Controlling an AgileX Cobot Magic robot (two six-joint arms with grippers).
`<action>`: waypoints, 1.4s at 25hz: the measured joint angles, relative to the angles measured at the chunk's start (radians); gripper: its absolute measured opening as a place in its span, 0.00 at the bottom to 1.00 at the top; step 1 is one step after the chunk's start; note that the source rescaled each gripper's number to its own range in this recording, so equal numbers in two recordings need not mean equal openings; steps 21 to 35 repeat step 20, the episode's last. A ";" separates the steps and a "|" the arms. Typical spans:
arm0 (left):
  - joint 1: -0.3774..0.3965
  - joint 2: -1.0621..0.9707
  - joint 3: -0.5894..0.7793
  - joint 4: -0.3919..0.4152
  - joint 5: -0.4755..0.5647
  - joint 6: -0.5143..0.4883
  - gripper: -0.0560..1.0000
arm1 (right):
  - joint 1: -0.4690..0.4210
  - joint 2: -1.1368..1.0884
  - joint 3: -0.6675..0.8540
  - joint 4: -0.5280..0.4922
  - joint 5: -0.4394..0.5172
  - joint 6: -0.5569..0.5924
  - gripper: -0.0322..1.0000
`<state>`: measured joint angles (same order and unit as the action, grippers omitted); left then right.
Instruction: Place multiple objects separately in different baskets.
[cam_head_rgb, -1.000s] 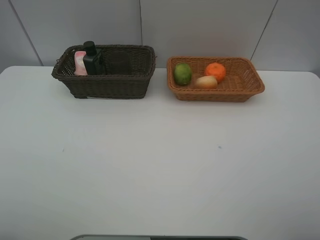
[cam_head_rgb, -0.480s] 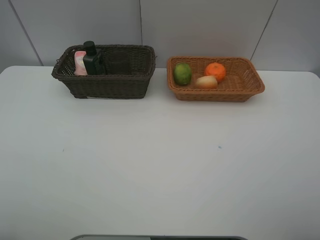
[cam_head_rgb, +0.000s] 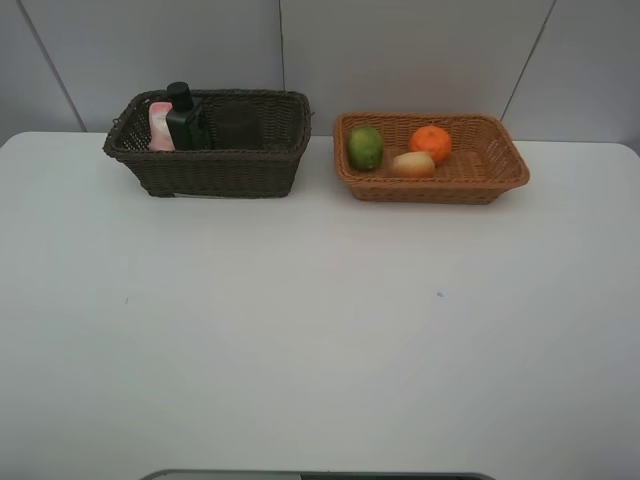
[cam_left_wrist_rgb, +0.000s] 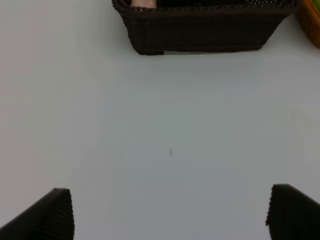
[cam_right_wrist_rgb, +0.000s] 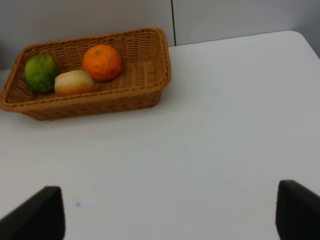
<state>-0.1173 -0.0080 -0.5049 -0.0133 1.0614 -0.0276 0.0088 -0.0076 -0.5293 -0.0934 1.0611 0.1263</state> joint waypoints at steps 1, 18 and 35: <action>0.000 0.000 0.000 0.002 0.000 0.009 0.99 | 0.000 0.000 0.000 0.000 0.000 0.000 0.82; 0.000 0.000 0.000 0.013 0.000 0.028 0.99 | 0.000 0.000 0.000 0.000 0.000 0.000 0.82; 0.000 0.000 0.000 0.013 0.000 0.028 0.99 | 0.000 0.000 0.000 0.000 0.000 0.000 0.82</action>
